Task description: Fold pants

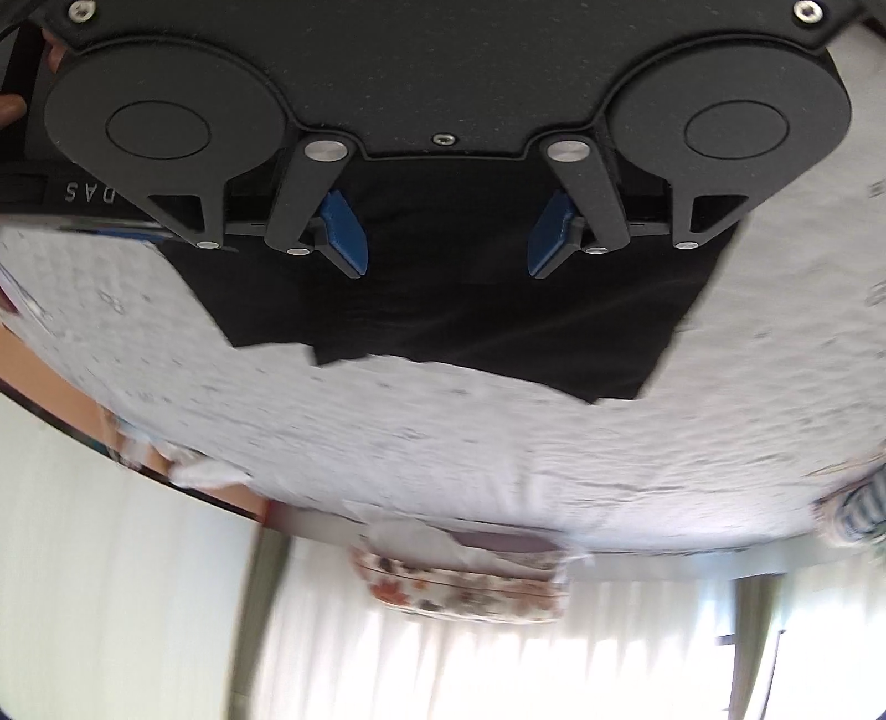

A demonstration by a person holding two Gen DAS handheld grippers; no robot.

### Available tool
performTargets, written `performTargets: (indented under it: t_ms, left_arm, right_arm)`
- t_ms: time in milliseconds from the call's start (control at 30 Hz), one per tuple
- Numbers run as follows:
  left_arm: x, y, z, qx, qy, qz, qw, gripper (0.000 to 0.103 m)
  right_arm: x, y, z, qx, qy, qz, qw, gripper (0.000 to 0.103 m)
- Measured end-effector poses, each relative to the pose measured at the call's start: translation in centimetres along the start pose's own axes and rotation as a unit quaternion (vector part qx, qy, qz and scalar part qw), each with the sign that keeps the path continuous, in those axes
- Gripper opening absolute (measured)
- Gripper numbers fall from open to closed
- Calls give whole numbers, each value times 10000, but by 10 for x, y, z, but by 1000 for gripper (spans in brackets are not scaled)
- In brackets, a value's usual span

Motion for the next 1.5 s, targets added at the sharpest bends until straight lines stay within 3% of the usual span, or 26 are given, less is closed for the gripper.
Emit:
performTargets:
  t_ms: [233,400,500,567,667,967,1100,1200,1333,1367,1500]
  left_arm:
    - [-2,-87,-15,943,31,-483,9944,63]
    - [-10,-116,-19,1251,-16,-645,9900,63]
    - [-15,-116,-18,1312,-22,-666,9891,65]
    - [-15,-115,-16,1334,0,-665,9888,74]
    - [-13,-110,-13,1326,53,-598,9893,79]
    - [-6,-86,-10,1095,160,-379,9931,83]
    - [-12,-71,-1,1021,45,-205,9945,83]
    - [-23,-61,8,950,-140,-125,9953,83]
    - [-36,-55,16,980,-313,22,9947,83]
    - [-38,-54,17,997,-341,47,9944,83]
    - [-45,-59,16,1026,-423,83,9938,83]
  right_arm:
    - [-20,-40,37,-69,-206,-390,9990,103]
    - [-24,-57,47,-159,-52,-569,9982,91]
    - [-23,-56,46,-537,226,-618,9964,59]
    - [-21,-53,43,-624,360,-485,9962,34]
    - [-15,-48,31,-538,548,-297,9966,28]
    - [10,-13,-7,-1300,1284,-415,9823,25]
    - [5,21,-11,-1837,1238,-330,9746,25]
    - [-8,45,-8,-2010,1047,-106,9739,28]
    - [-20,50,-6,-2084,994,-242,9727,39]
    - [-21,49,-8,-2133,1003,-328,9713,52]
    - [-18,49,-13,-2192,1040,-316,9696,70]
Point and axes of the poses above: each gripper's, at about its wrist camera, not at the fingertips, and z roughly the way its jaws point, y to its right, x to its top, the point moved 8 cm from there along z, roughly the way its jaws point, and after that the axes turned 3 degrees about y, right-handed, at the moved point
